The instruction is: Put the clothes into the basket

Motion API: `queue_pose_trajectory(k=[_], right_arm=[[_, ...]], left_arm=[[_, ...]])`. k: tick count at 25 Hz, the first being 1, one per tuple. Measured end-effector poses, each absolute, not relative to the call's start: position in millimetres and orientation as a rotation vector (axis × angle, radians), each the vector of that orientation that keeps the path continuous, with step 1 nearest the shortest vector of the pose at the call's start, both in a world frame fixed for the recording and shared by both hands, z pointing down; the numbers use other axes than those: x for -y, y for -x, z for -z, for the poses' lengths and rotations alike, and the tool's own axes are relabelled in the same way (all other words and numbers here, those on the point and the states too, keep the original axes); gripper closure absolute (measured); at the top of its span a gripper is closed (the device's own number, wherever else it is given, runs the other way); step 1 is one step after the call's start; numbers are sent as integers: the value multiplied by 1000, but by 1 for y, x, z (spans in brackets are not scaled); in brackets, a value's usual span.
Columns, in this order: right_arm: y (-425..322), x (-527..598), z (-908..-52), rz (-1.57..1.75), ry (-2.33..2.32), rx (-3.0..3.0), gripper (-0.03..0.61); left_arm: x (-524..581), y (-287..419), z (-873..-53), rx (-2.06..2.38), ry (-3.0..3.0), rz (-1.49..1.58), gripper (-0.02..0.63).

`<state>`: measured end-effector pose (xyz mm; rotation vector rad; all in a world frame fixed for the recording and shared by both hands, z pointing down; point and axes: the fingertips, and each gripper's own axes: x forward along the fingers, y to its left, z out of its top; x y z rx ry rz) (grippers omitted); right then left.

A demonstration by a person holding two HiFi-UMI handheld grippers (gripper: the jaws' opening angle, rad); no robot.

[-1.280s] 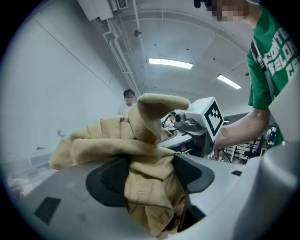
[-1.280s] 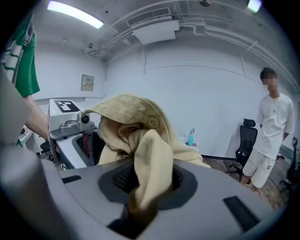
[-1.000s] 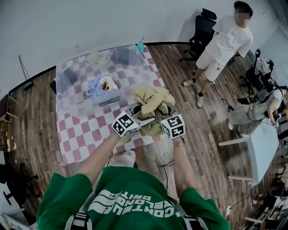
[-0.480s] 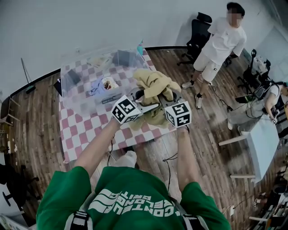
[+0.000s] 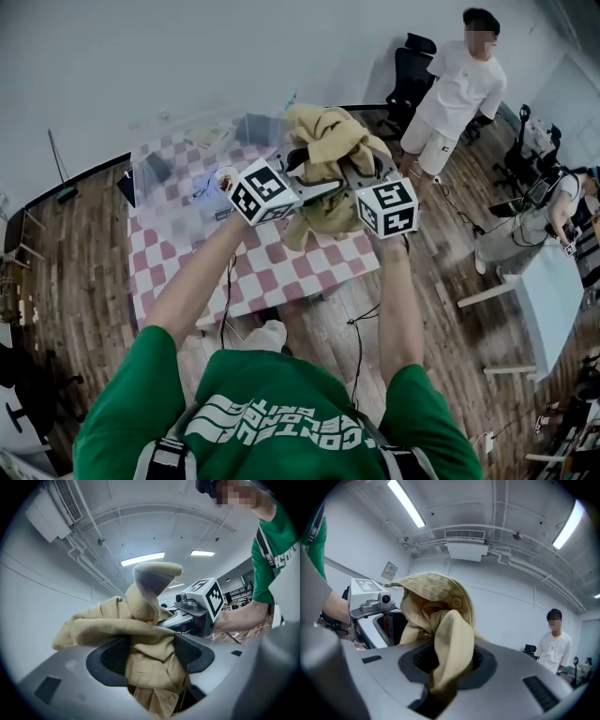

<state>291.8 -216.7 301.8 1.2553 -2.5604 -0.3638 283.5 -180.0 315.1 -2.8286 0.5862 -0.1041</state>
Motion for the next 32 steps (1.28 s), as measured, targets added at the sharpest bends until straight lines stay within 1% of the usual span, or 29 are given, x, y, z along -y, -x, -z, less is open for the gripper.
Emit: queue_pose_trajectory(k=[10,16,25,32], right_arm=[[-283,234,-193,564,-1275,2574,484],[-260,244,-140,674,-1246,2591,484],[-199,274,-95,766,-1179,2669,485],[-128,305,-74,826,-1114,2735,485]], left_arm=[[199,-276,-212,-597,2696,47,318],[210,-254,-160,-638,2621,4,318],[242,-195,-117,-707,2527,-11,318],[273,-125,-98,-763,2464,-4,318]])
